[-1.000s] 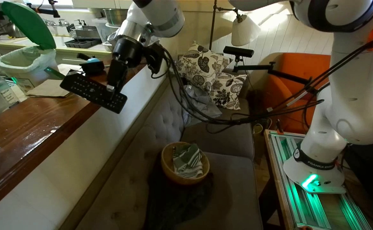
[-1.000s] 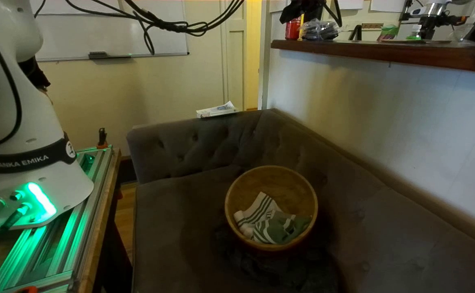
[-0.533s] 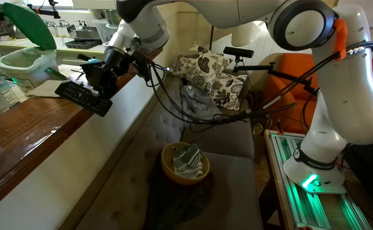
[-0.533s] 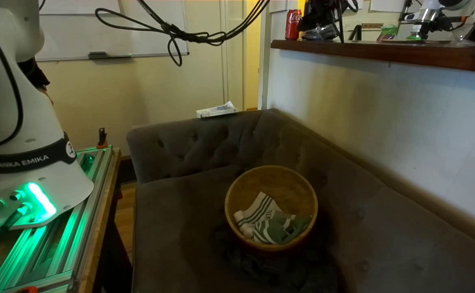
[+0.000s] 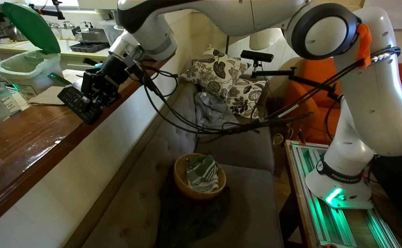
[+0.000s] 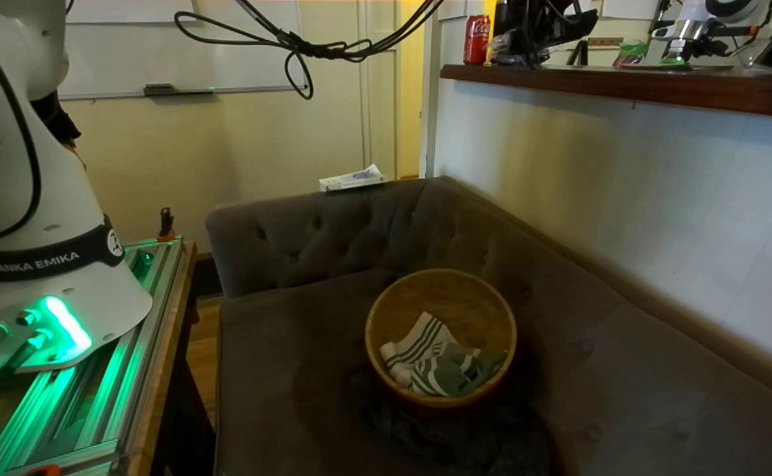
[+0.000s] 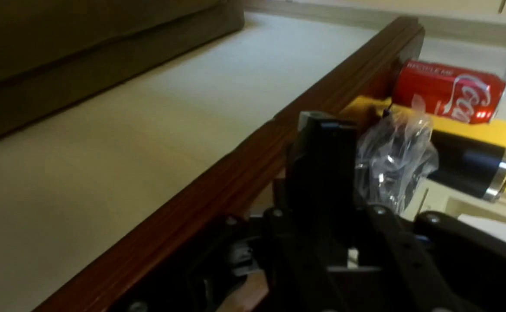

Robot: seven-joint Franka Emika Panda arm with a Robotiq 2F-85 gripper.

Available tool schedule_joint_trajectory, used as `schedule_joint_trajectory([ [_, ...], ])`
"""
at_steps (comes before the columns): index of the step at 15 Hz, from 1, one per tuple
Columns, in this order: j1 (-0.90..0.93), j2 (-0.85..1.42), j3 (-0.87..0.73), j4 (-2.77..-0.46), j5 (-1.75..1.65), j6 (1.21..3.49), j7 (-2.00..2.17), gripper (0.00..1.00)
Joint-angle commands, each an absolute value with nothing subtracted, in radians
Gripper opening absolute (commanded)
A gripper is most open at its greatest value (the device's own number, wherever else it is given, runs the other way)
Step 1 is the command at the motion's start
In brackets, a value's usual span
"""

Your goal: Take the remote control out of the bowl and place it on the counter above the sofa.

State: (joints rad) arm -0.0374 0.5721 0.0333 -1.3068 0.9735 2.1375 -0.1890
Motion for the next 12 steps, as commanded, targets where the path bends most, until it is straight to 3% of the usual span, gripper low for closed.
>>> schedule_joint_trajectory([
  [1, -0.012, 0.602, 0.007, -1.227, 0.911, 2.266, 0.007, 0.07],
  [5, 0.027, 0.614, -0.039, -1.217, 0.74, 2.378, 0.253, 0.07],
  [12, 0.036, 0.67, 0.011, -1.13, 0.564, 2.286, 0.49, 0.07],
])
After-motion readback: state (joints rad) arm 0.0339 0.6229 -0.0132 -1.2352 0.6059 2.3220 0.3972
